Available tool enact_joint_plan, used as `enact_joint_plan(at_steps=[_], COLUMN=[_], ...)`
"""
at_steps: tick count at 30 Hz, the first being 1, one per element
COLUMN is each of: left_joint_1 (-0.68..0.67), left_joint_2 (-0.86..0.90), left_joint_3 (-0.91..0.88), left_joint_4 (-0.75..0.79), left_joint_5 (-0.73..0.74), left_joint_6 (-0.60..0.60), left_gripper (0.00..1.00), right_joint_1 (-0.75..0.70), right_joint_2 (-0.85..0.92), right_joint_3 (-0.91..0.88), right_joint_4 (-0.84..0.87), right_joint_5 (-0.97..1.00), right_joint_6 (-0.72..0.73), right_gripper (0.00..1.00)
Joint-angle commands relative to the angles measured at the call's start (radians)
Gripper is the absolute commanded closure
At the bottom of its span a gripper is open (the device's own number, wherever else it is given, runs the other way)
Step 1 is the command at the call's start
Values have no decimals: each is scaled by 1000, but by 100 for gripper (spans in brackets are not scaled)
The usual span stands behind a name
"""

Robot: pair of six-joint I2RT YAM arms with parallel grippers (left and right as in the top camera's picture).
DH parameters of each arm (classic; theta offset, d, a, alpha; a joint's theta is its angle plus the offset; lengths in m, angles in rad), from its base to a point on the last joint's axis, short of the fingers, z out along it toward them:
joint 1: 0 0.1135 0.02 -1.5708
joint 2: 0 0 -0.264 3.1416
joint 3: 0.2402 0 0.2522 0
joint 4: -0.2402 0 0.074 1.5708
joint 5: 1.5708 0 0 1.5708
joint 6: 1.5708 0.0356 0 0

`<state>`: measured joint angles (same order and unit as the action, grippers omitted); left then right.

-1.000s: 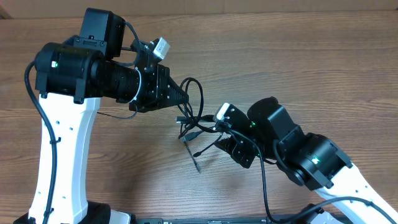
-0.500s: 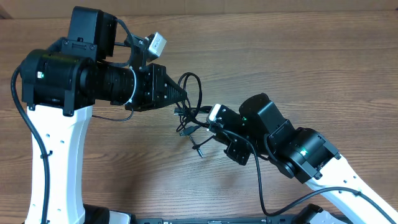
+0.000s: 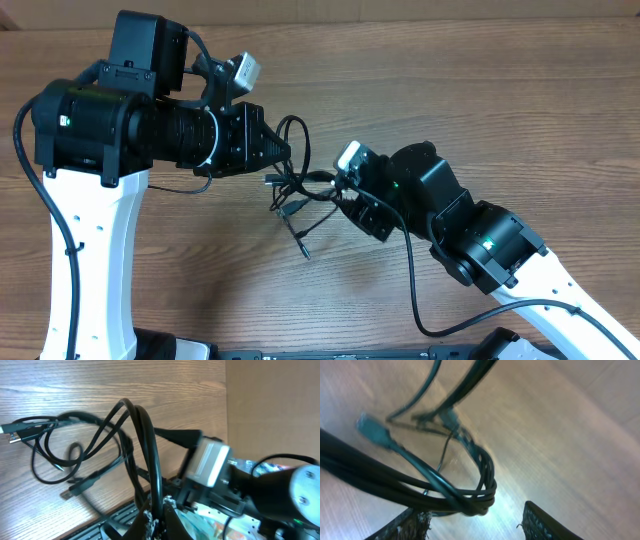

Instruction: Untangle cables

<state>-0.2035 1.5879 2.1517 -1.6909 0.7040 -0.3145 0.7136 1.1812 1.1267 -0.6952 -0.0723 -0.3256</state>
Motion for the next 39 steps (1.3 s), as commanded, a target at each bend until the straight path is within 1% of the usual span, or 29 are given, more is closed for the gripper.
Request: enact_joint_plan(at_steps=[1,3,6,11,17,20,23,24,28,31,34,37,39], left_joint_1=[-6,-6,-6,-5,-5,-5,-5,-5,-5,-5,-5,-5,-4], left_joint_2=[-24,-31,-56,-104,-111,-111,-113,-114,-122,-124,-129,-131,-131], left_joint_3=[25,25,25,25,25,25,25,25,25,25,25,25,25], left_joint_4=[1,1,1,1,1,1,1,1,1,1,1,1,1], left_joint_5=[-16,-3,3,-2,-105,-81,4,11,3,-4,-69,-110,-140], left_joint_6=[-23,-42,-58,-67,-88,-94,-98,-98,-109,-113,-113,-120,-121], left_gripper=[96,96,96,96,96,96,96,96,96,96,96,96,96], right_joint_1=[-2,-2,-2,-3,-3,-3,-4,-4,-4,-4,-4,-4,-4], right_joint_2=[-3,-1,8,11,9,9,9,9,9,9,8,8,8], right_joint_3=[11,11,11,11,11,11,11,11,11,11,11,12,12], right_joint_4=[67,105,156,178,174,178,195,205,227,214,185,109,11], right_joint_5=[30,30,32,63,60,67,111,108,83,59,12,-129,-231], right_joint_6=[6,2,-51,-41,-2,3,3,3,2,-54,-129,-233,-304], right_gripper=[43,43,43,45,44,44,44,43,36,36,36,35,35])
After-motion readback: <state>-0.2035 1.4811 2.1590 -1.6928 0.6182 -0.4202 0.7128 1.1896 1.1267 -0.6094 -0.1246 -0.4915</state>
